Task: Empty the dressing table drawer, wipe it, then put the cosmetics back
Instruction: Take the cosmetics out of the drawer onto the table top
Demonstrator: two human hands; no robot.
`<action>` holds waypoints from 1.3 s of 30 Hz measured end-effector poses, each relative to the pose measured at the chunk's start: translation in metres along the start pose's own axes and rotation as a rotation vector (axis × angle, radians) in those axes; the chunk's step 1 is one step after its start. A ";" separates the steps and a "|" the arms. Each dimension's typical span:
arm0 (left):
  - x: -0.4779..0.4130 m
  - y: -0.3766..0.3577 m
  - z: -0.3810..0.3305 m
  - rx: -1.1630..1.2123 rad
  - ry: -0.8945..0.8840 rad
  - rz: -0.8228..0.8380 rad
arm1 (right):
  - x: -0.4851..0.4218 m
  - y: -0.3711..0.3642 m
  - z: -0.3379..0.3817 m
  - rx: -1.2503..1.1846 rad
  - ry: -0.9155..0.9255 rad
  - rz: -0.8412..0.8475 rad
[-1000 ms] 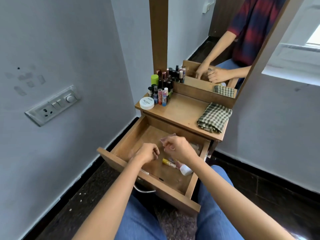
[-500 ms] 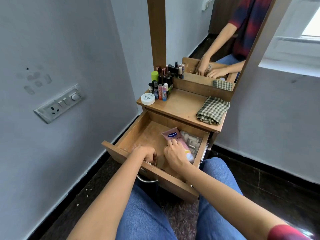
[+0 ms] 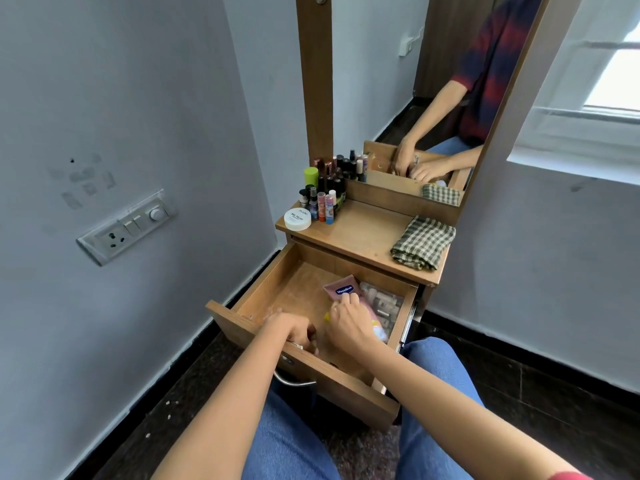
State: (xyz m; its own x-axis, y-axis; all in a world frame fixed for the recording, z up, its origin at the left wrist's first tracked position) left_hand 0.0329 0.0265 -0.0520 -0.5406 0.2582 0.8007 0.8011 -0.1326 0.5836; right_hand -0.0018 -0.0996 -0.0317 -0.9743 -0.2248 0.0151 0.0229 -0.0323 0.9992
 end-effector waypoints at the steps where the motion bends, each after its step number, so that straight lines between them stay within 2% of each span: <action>1: 0.001 0.000 -0.001 0.027 -0.010 0.011 | -0.001 0.002 -0.004 -0.072 -0.026 -0.024; 4: 0.005 0.002 -0.003 0.036 -0.027 0.016 | -0.009 0.009 -0.020 -0.400 -0.119 -0.077; 8: 0.009 0.003 -0.004 0.156 -0.056 0.015 | -0.019 0.029 -0.040 -0.908 -0.241 -0.049; 12: 0.016 0.014 -0.001 0.367 -0.096 -0.025 | -0.024 0.059 -0.051 -1.171 -0.281 -0.018; 15: 0.023 0.029 0.009 0.581 -0.104 -0.085 | -0.035 0.079 -0.061 -1.140 -0.305 -0.009; 18: 0.035 0.054 0.018 0.689 -0.136 -0.288 | -0.053 0.093 -0.070 -1.091 -0.295 -0.067; 22: 0.047 0.086 0.030 0.614 -0.171 -0.667 | -0.076 0.113 -0.075 -0.984 -0.268 -0.227; 24: 0.046 0.097 0.034 0.624 -0.182 -0.775 | -0.087 0.117 -0.075 -0.961 -0.283 -0.263; 27: 0.044 0.113 0.033 0.721 -0.205 -0.877 | -0.103 0.115 -0.072 -0.968 -0.283 -0.269; 31: 0.051 0.124 0.020 0.573 -0.182 -1.058 | -0.102 0.099 -0.066 -0.910 -0.229 -0.228; 35: 0.054 0.135 0.009 0.483 -0.187 -1.124 | -0.096 0.084 -0.063 -0.894 -0.185 -0.266; 37: 0.023 0.175 0.016 0.482 -0.193 -1.141 | -0.140 0.068 -0.072 -0.920 -0.191 -0.288; 39: 0.024 0.180 0.014 0.459 -0.191 -1.186 | -0.139 0.066 -0.071 -0.951 -0.195 -0.294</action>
State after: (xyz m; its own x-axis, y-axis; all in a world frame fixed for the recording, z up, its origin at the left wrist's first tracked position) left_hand 0.1678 0.0221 0.0711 -0.9654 0.1282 -0.2272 -0.1065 0.6014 0.7918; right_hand 0.1513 -0.1394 0.0298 -0.9877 0.0771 -0.1362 -0.1377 -0.8415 0.5224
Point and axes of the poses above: each hand's wrist, its own x-axis away from the middle knuckle, its own y-axis out of the back of the hand, z = x × y, the point moved 3 cm from there along -x, towards the middle knuckle, and after that the axes turned 1 degree about -x, right-handed, at the moved point
